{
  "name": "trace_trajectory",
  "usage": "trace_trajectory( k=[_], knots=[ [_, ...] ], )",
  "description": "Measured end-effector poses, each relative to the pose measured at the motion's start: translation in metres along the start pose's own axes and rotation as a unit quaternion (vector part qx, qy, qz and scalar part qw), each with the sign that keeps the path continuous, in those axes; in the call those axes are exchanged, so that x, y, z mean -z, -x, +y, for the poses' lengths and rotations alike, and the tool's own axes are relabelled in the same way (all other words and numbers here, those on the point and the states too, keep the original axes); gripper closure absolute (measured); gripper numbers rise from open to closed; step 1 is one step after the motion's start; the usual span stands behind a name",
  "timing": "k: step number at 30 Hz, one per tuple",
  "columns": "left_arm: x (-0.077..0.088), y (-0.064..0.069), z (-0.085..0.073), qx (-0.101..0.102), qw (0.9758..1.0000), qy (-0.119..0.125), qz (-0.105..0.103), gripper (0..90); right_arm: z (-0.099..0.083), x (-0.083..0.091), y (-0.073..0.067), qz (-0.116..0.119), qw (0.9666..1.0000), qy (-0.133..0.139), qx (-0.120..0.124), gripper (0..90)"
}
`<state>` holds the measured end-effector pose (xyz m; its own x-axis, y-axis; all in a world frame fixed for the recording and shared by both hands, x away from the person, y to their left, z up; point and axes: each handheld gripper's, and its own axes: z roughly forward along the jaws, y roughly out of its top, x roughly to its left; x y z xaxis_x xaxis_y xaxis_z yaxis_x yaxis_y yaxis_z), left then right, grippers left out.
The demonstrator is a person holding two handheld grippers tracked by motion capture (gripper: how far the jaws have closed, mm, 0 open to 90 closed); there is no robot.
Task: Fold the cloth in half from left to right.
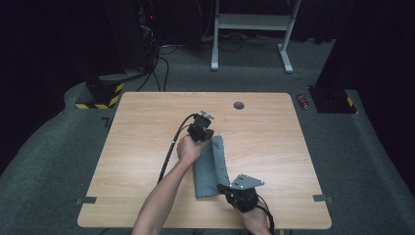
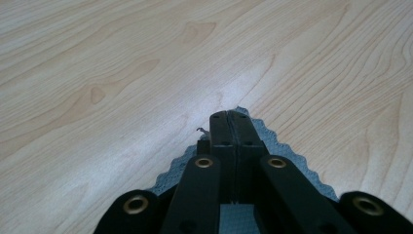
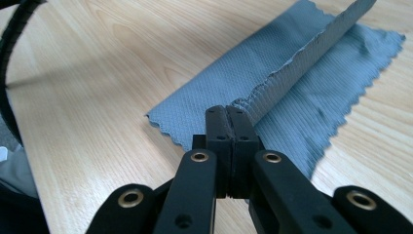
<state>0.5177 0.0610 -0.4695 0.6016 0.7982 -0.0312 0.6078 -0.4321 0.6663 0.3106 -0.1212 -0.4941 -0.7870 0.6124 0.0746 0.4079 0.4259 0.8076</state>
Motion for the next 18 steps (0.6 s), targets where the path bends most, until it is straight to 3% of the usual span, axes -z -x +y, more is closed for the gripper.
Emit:
trace_trajectory(
  k=[13, 18],
  knots=[
    [-0.027, 0.012, 0.004, -0.010, 0.9996, -0.023, 0.014, 89.5, -0.015, -0.001, 0.016, -0.023, 0.9991, -0.022, -0.026, 89.3],
    [-0.033, 0.017, 0.005, -0.023, 0.9991, -0.028, 0.020, 89.5, -0.017, -0.003, 0.018, -0.028, 0.9987, -0.032, -0.029, 89.2]
  ],
)
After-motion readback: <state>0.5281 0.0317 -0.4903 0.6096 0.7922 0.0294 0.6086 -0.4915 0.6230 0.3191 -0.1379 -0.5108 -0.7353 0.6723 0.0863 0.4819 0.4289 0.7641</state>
